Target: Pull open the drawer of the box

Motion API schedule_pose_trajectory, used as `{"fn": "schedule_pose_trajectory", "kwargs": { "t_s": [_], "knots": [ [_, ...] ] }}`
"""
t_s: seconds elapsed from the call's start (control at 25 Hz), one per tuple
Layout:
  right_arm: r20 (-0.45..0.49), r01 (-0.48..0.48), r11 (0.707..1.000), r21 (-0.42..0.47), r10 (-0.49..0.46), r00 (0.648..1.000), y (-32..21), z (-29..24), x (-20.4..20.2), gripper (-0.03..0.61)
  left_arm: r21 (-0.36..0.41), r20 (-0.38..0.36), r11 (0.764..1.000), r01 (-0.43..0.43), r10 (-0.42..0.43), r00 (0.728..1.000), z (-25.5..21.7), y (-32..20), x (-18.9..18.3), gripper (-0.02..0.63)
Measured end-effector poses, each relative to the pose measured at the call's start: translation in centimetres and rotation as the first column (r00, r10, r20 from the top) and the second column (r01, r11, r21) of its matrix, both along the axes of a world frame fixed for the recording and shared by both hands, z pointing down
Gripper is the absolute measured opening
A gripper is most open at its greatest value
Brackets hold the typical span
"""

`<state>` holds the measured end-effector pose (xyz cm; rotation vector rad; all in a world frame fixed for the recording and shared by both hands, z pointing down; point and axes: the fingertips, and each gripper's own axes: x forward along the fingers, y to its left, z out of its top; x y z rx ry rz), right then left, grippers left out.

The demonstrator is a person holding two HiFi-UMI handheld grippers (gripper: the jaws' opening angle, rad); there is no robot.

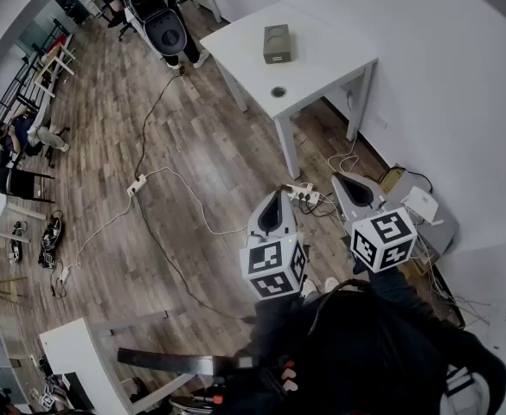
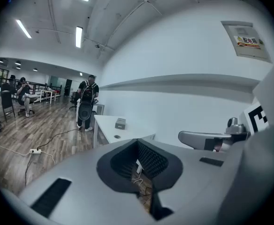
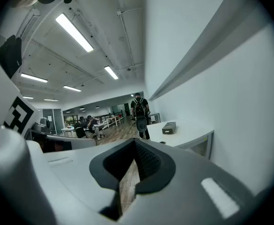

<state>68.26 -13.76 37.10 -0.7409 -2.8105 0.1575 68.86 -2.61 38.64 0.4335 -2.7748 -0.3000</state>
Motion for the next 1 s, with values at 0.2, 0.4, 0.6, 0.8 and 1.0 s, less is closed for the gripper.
{"fn": "schedule_pose_trajectory", "kwargs": {
  "t_s": [0.2, 0.4, 0.6, 0.8, 1.0],
  "knots": [
    [0.000, -0.005, 1.000, 0.000, 0.005, 1.000, -0.2, 0.4, 0.2, -0.008, -0.001, 0.005, 1.000, -0.010, 0.010, 1.000, 0.2, -0.5, 0.4, -0.005],
    [-0.002, 0.003, 1.000, 0.001, -0.003, 1.000, 0.1, 0.5, 0.3, -0.008, 0.005, 0.008, 1.000, -0.001, 0.001, 1.000, 0.1, -0.1, 0.5, -0.006],
    [-0.009, 0.009, 1.000, -0.022, -0.009, 1.000, 0.9, 0.5, 0.3, -0.008, 0.019, -0.004, 0.999, 0.031, -0.031, 1.000, 0.3, 1.5, 0.9, -0.005],
    [-0.016, 0.019, 1.000, -0.013, -0.019, 1.000, 2.5, 1.0, -0.2, -0.008, 0.031, -0.039, 0.997, 0.068, -0.067, 0.997, 1.6, 4.1, 1.4, -0.005],
    [-0.010, 0.037, 0.999, 0.009, -0.037, 0.999, 5.1, 2.0, -0.4, -0.008, 0.045, -0.057, 0.991, 0.128, -0.125, 0.990, 3.4, 8.3, 1.6, -0.005]
  ]
}}
